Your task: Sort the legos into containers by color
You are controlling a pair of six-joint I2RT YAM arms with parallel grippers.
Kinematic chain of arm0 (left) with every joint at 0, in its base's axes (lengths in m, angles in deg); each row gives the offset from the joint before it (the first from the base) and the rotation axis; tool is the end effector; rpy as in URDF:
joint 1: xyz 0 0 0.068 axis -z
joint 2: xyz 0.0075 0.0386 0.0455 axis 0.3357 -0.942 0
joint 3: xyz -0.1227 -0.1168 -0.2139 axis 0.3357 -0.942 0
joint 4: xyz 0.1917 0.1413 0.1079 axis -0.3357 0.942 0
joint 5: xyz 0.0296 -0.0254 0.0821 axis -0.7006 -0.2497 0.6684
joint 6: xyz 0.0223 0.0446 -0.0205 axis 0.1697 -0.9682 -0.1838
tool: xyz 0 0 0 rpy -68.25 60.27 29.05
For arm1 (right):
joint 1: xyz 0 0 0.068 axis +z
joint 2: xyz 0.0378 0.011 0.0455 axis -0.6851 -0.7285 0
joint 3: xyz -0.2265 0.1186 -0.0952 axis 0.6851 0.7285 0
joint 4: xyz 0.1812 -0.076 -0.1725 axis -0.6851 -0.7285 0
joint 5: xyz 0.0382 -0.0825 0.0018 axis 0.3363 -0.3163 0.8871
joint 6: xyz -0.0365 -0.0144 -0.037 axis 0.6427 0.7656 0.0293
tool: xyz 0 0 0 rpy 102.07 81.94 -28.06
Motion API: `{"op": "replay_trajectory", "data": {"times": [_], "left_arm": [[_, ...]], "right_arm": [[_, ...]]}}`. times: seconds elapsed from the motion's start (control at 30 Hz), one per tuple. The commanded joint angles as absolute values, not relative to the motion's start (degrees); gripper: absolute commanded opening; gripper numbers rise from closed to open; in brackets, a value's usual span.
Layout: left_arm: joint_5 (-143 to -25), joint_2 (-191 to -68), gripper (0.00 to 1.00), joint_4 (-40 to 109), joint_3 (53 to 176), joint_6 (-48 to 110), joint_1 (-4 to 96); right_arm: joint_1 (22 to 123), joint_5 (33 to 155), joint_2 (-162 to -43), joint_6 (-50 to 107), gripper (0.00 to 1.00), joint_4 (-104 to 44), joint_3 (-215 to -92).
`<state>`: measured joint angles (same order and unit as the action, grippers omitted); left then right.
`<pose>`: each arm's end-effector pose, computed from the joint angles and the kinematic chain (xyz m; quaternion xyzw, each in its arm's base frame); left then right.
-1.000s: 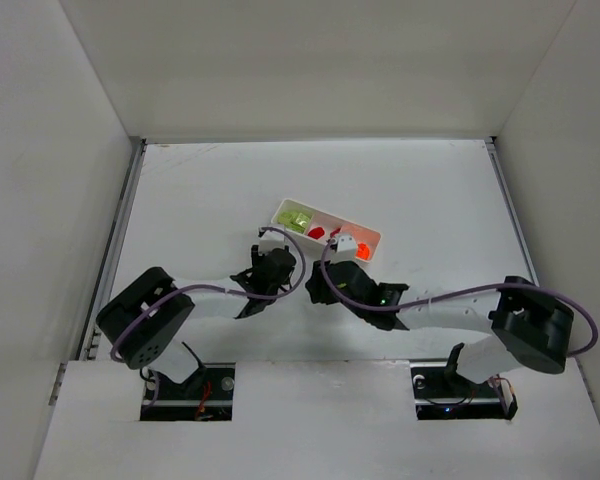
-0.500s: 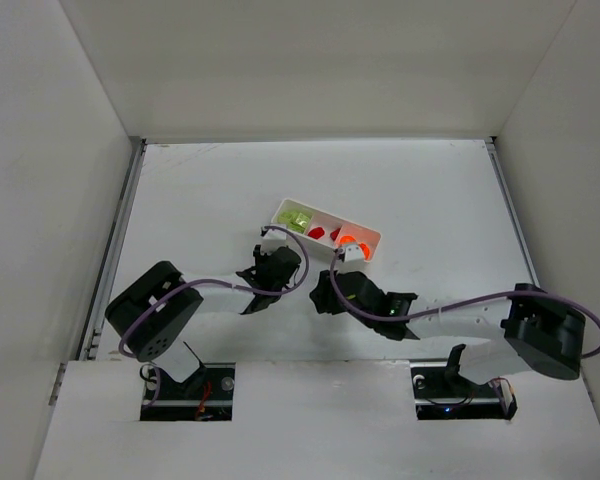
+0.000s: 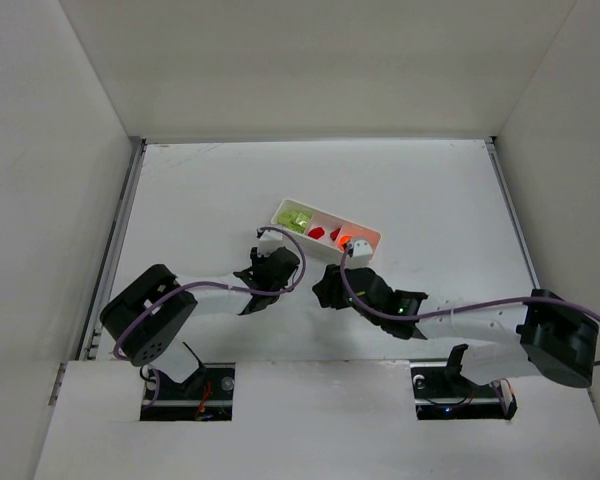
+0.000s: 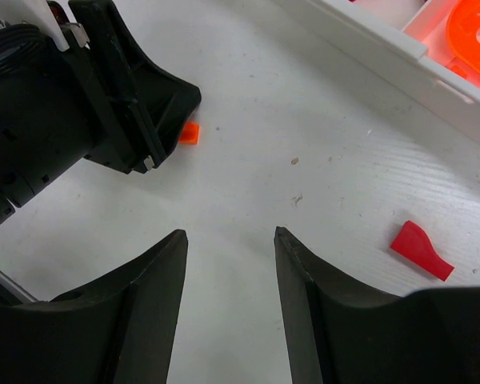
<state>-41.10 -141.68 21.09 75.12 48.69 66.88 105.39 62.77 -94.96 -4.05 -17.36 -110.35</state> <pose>0.2035 -0.1907 0.1452 0.0085 0.8731 -0.0414 0.4857 0.1352 0.2254 0.1972 -0.0659 0.8491 0.2705 0.4488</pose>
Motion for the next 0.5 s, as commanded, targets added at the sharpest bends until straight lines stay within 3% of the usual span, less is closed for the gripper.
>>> {"op": "replay_trajectory", "data": {"times": [0.0, 0.47], "left_arm": [[-43.08, -142.52, 0.32, 23.31, 75.15, 49.62, 67.38], [-43.35, -143.66, 0.26, 23.66, 77.25, 50.07, 66.59]], "right_arm": [[104.72, 62.10, -92.69, -3.61, 0.54, -16.15, -109.96], [104.10, 61.93, -92.25, -2.73, 0.54, -16.67, -110.57]]}}
